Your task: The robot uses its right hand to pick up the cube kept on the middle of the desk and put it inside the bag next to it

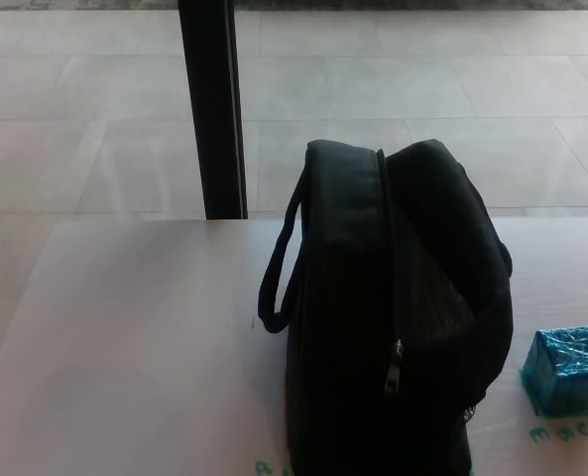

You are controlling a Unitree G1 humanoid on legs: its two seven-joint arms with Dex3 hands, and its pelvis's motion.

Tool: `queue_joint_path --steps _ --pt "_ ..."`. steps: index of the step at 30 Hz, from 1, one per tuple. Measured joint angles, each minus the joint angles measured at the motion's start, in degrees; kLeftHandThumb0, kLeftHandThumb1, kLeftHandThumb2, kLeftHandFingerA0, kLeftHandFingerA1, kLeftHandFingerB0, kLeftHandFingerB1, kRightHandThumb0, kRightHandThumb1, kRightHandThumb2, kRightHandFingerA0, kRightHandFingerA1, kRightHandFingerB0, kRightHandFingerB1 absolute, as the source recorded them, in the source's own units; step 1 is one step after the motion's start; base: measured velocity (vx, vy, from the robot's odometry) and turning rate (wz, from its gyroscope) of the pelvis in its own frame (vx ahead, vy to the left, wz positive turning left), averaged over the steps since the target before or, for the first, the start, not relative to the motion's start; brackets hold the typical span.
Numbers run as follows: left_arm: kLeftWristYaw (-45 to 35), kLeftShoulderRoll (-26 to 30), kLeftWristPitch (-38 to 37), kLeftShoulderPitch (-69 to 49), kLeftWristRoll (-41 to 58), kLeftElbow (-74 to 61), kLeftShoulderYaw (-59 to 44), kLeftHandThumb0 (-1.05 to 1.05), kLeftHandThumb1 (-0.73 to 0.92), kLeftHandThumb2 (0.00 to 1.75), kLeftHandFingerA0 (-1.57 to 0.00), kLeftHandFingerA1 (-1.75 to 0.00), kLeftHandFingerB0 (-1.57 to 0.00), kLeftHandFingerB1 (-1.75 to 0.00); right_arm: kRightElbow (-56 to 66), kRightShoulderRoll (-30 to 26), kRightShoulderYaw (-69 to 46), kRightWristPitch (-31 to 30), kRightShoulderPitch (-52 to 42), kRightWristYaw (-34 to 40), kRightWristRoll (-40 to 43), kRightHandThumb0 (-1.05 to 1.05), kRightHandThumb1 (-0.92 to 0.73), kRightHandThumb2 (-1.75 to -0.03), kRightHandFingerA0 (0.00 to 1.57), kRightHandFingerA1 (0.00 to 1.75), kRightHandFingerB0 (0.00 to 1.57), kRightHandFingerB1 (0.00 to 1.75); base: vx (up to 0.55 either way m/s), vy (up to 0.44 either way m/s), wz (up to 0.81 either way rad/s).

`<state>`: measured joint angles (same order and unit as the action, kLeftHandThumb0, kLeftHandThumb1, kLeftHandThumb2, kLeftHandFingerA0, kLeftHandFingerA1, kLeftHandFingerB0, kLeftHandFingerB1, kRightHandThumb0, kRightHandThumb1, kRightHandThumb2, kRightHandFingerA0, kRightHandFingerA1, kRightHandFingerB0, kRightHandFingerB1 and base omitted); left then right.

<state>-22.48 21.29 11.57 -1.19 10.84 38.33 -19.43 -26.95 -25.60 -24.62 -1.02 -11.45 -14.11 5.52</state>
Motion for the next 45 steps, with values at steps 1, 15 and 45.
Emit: queue_joint_path --steps 1,15,45 --pt "-0.8 0.2 0.4 0.0 0.6 -0.2 -0.5 -0.41 0.37 0.99 -0.03 -0.53 0.0 -0.5 0.8 0.0 -0.8 -0.1 -0.2 -0.5 0.6 -0.84 -0.78 -0.64 0.15 0.5 0.11 0.35 0.0 0.0 0.0" --pt "-10.4 1.3 6.5 -0.2 7.8 -3.2 -3.7 -0.41 0.37 0.99 -0.03 -0.52 0.0 -0.5 19.0 -3.6 -12.7 -4.7 6.0 -3.3 9.9 -0.91 -0.59 -1.02 0.02 0.64 0.11 0.6 0.0 0.0 0.0" --pt "-12.1 1.4 9.3 -2.5 9.9 -5.0 -3.7 -0.41 0.38 1.0 -0.03 -0.53 0.0 -0.51 -1.1 -7.5 25.0 -9.5 45.3 -2.2 -3.1 -1.05 -0.66 -1.08 0.0 0.07 0.0 0.01 0.0 0.0 0.0"
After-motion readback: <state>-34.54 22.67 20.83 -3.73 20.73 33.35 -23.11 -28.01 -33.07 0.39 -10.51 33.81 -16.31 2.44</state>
